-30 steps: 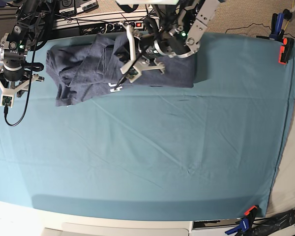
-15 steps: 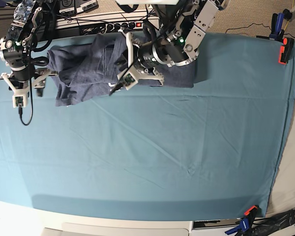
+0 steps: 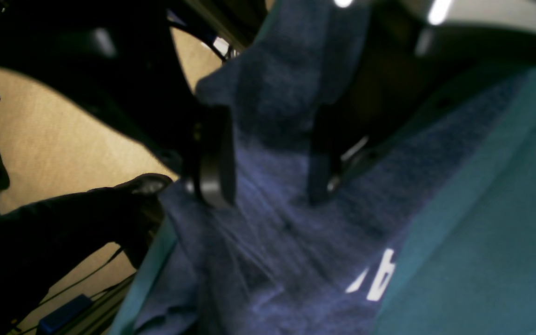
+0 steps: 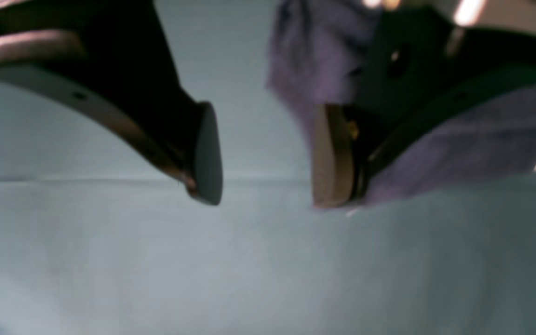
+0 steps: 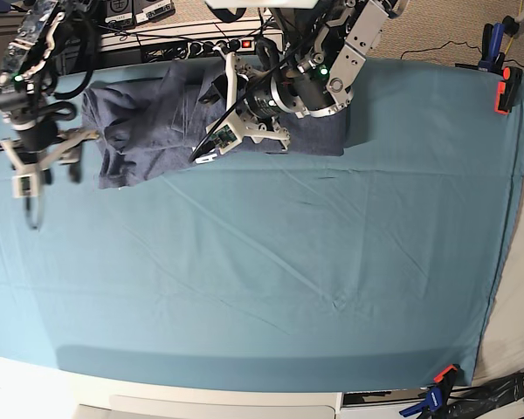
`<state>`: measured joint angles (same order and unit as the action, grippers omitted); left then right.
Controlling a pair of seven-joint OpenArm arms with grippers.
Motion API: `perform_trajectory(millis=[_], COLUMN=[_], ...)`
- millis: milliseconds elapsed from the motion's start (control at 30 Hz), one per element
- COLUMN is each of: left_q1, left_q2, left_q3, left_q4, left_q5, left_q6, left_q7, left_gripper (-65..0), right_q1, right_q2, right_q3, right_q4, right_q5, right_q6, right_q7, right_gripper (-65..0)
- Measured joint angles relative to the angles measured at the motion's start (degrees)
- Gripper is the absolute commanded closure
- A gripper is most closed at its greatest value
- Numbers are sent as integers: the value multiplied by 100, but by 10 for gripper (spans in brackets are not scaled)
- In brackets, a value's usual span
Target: Fold the T-shirt properly
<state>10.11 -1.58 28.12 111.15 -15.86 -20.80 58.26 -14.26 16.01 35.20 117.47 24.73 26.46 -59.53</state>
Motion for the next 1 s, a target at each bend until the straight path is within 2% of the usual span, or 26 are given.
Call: perform_trajectory(millis=[100,233,333,433,567,667,800,1000], left_q1=[0,0,-20,-17,-31,-31,-31,-31], left_q2=[-7,-83,-177,-190,-192,-192,-192,-192], left_q3=[0,0,0,-55,-175,-190,-190,-190], left_q4=[0,24,46,48,55,55,55,55], left_q5=[17,39,39,35,39,39,39,39], left_q6=[0,0,0,-2,0,-2,0,-2], left_q7=[-2,-4,-2,-2,-2,-2,-2,-4], left_gripper=[-280,-280,-280,-280,-280,-280,-280,-300], right_q1=[118,127,238,457,852,1005,1047,1045], right_q2=[31,299,522,723,881,885,887,911], right_q3=[549,1156,1414,1447,1440,1432,1429,1165], right_q4=[0,-245,-1073,-2131,-3412,-3926,-3969,-3969], right_q5=[87,684,1305,2052,3377,4166,4743,5018], right_q6=[-9,74,249,562,938,1073,1244,1305], right_q7=[63,109,-264,-817,-1613,-1906,-2127,-2124], right_gripper=[-326,-326,-326,-326,-326,-326,-326,-328])
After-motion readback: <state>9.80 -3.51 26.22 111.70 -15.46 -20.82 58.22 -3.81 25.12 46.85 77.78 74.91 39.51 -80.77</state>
